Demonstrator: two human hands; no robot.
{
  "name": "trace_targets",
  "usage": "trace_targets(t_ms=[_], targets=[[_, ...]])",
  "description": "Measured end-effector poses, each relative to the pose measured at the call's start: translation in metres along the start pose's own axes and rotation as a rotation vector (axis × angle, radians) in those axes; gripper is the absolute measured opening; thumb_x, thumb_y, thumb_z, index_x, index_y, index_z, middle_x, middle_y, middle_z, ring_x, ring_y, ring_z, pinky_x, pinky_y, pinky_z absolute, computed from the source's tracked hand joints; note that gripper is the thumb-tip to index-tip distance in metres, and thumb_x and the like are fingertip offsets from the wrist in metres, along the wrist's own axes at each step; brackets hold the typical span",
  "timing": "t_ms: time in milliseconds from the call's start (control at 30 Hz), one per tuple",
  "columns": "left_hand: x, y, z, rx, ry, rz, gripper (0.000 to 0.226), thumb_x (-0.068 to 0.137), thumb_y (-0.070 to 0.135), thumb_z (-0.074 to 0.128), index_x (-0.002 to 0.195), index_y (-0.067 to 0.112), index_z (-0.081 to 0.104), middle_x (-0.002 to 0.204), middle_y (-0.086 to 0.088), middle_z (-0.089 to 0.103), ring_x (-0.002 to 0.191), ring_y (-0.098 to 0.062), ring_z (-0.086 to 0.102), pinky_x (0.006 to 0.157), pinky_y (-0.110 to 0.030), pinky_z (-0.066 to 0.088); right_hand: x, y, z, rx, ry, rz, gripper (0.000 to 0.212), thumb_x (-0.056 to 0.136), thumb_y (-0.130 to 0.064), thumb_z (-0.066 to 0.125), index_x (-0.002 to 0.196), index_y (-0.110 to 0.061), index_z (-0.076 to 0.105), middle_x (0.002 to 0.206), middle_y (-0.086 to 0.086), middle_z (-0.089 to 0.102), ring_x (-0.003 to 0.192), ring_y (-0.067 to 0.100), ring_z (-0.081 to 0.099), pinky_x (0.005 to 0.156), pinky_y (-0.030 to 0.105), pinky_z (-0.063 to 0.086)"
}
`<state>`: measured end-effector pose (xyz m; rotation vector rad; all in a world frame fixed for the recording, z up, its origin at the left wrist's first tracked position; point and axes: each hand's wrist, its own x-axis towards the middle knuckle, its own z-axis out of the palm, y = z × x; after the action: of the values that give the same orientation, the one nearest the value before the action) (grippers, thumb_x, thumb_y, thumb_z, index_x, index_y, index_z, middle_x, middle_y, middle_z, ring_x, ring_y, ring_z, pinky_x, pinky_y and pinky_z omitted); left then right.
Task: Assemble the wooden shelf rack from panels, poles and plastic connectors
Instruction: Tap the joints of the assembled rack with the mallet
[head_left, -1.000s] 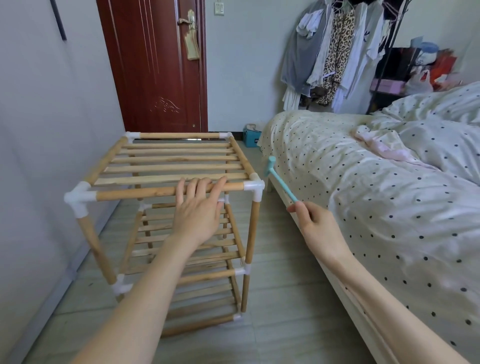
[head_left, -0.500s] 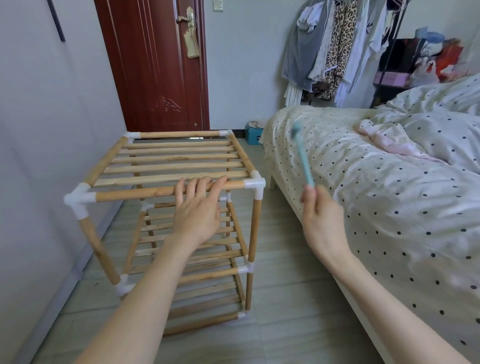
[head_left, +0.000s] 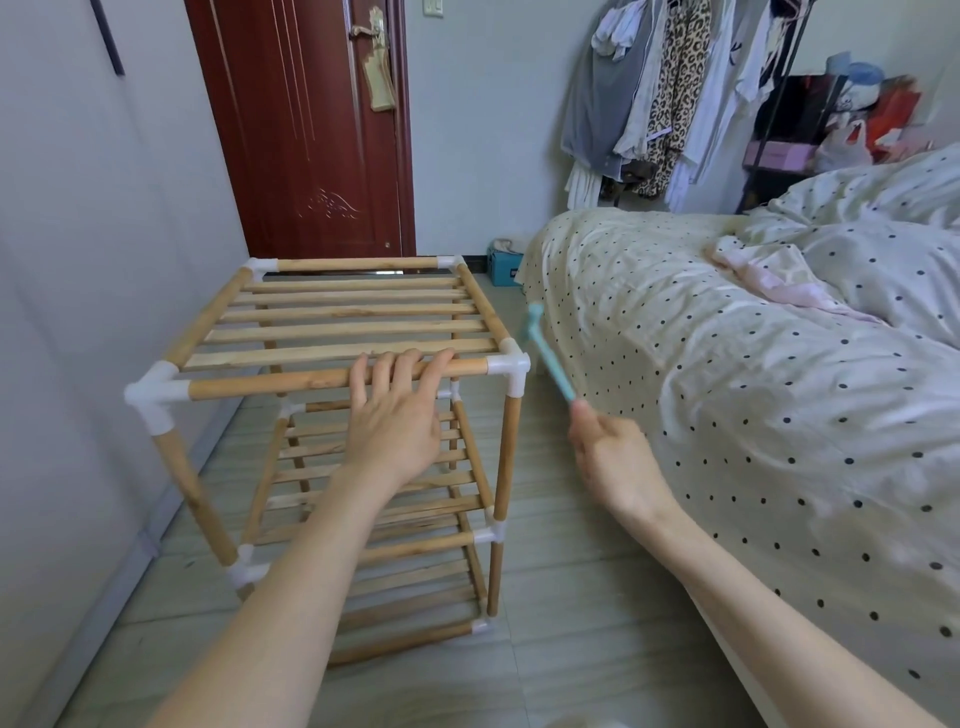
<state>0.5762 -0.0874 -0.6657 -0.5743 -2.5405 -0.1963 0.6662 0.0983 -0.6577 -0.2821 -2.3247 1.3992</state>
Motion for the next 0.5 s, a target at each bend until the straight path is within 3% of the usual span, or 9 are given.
trace_targets(t_ms=[100, 233, 367, 433, 500], targets=[[-0.001, 0.0, 0.0, 0.003, 0.001, 0.002, 0.068, 0.092, 0.024, 0.047, 0.148, 0.032, 0.009, 0.145, 0.0, 0.028, 0.135, -0.021, 0.02, 0.115, -0.045, 0.002, -0.005, -0.013, -0.002, 0.235, 0.137, -0.159, 0.043, 0.09, -0.051, 0.031, 0.06, -0.021, 0.032, 0.05, -0.01, 0.032, 0.048, 0.011, 0.028, 0.046, 0.024, 0.025], [-0.004, 0.0, -0.001, 0.021, 0.005, 0.005, 0.068, 0.092, 0.024, 0.046, 0.148, 0.032, 0.008, 0.146, 0.001, 0.027, 0.136, -0.021, 0.018, 0.115, -0.045, 0.001, -0.003, -0.007, -0.005, -0.059, -0.091, 0.066, 0.047, 0.098, -0.044, 0.033, 0.058, -0.018, 0.034, 0.05, -0.006, 0.035, 0.049, 0.015, 0.029, 0.05, 0.025, 0.025], [-0.003, 0.0, -0.002, 0.016, -0.002, 0.003, 0.068, 0.092, 0.023, 0.046, 0.148, 0.032, 0.008, 0.147, 0.0, 0.026, 0.137, -0.021, 0.018, 0.115, -0.045, 0.001, -0.006, -0.021, -0.01, 0.196, 0.198, -0.209, 0.042, 0.093, -0.05, 0.03, 0.06, -0.023, 0.029, 0.051, -0.01, 0.029, 0.052, 0.013, 0.026, 0.048, 0.025, 0.023], [-0.004, 0.0, -0.004, 0.016, -0.01, 0.006, 0.069, 0.092, 0.023, 0.047, 0.148, 0.031, 0.008, 0.147, 0.0, 0.026, 0.137, -0.022, 0.018, 0.115, -0.046, 0.001, -0.01, -0.018, -0.005, 0.002, 0.101, -0.164, 0.044, 0.098, -0.044, 0.029, 0.06, -0.022, 0.032, 0.053, -0.008, 0.035, 0.048, 0.01, 0.029, 0.046, 0.024, 0.025], [-0.005, 0.001, -0.005, 0.015, -0.008, 0.001, 0.07, 0.091, 0.022, 0.047, 0.148, 0.031, 0.008, 0.147, -0.001, 0.025, 0.137, -0.022, 0.017, 0.115, -0.046, 0.001, -0.007, -0.014, -0.007, -0.222, -0.067, 0.044, 0.046, 0.099, -0.041, 0.03, 0.058, -0.019, 0.036, 0.054, -0.005, 0.041, 0.048, 0.012, 0.034, 0.049, 0.027, 0.03]])
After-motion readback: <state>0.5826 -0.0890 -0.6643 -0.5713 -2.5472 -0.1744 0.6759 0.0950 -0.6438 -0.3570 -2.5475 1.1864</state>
